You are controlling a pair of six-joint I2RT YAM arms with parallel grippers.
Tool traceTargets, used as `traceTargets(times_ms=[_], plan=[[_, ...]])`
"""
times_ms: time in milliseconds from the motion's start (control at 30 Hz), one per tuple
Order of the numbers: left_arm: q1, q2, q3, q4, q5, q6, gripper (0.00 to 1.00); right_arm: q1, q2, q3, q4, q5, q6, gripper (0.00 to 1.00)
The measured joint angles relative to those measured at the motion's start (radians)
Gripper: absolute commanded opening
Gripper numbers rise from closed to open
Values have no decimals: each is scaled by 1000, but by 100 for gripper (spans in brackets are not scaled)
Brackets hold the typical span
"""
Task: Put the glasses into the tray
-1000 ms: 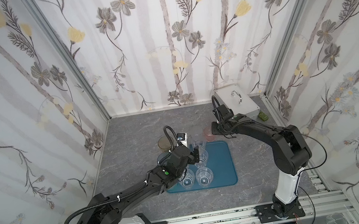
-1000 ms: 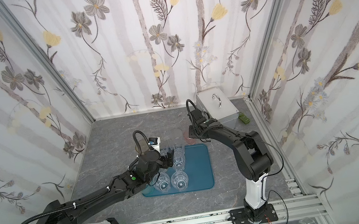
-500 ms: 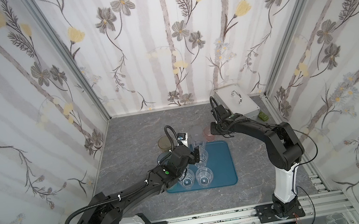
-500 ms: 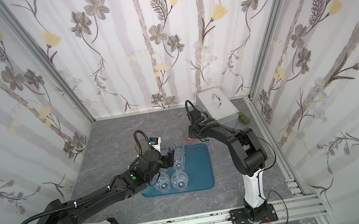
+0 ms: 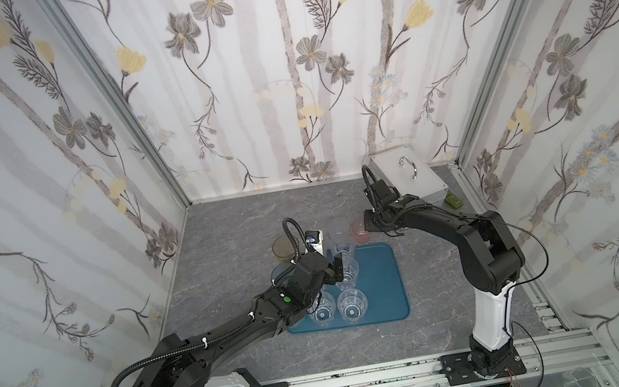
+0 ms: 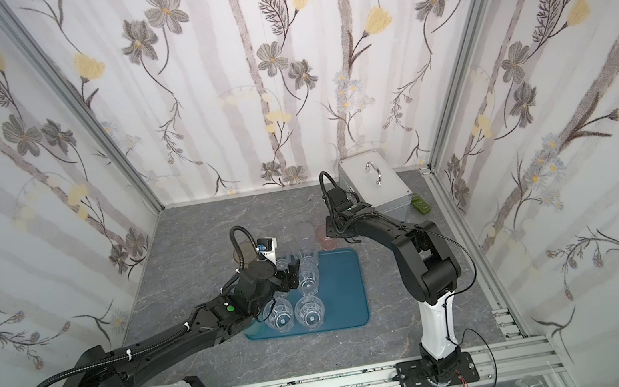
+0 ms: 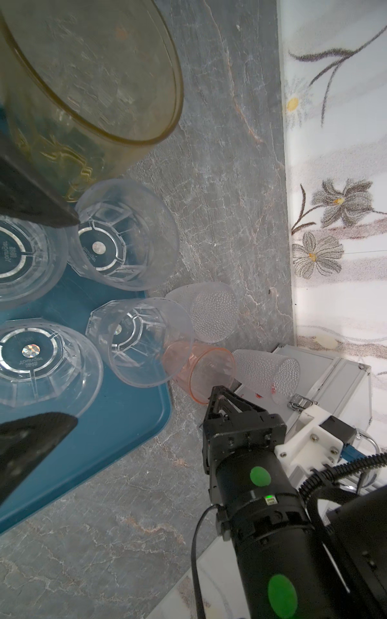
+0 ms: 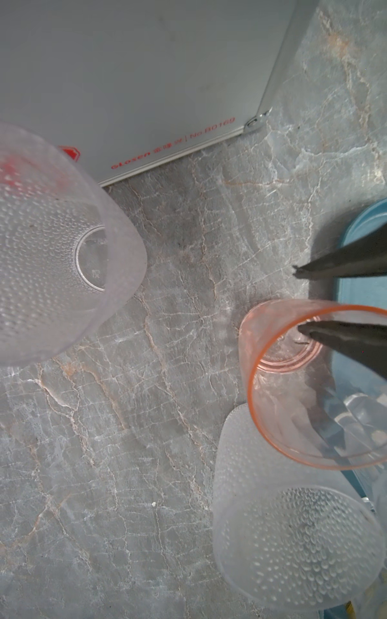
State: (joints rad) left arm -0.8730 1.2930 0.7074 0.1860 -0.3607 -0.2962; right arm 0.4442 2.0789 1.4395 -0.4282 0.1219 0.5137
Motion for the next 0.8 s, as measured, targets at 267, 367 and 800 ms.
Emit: traceTargets(times_ms=[267,367,800], plan=[[28,-26,-6,0,-61,11,89,0,-66,114,-69,121,-58,37],[29,-26,3,1,-64,20,89,-7,-23,195,-95,142,-80,38],[28,-16,7,0,-27,-11,89,-13,241,507,-176,146,-149,40]])
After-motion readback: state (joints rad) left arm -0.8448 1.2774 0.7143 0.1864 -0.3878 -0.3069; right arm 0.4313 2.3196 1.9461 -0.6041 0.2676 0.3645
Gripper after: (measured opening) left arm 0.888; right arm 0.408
